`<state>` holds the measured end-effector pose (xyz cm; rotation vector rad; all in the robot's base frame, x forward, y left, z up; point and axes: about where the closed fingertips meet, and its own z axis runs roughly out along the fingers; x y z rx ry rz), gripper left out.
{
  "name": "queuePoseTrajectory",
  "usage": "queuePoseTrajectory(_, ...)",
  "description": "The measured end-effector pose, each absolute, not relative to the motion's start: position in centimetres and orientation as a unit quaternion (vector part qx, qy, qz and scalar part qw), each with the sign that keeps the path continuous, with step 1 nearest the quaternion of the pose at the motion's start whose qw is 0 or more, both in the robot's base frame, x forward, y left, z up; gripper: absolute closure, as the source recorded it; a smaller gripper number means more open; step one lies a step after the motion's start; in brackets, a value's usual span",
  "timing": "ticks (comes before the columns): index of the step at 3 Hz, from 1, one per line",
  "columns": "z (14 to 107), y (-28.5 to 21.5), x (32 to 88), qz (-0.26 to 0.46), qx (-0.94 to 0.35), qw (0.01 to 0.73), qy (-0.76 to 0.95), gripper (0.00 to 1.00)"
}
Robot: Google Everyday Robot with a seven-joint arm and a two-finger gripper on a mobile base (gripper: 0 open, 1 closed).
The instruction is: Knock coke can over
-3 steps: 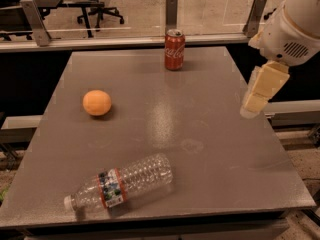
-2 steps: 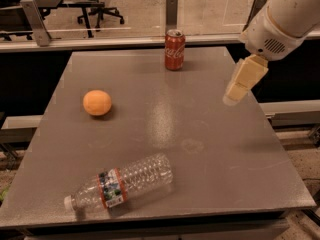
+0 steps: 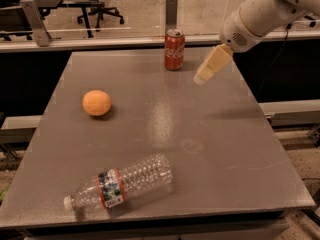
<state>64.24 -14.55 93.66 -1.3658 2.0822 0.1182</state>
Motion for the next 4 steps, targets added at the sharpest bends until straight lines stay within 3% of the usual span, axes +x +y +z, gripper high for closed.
queuePoseTrajectory(4,88.6,-8.5,76.8,0.123,-0.426,0.389,0.808,0.00)
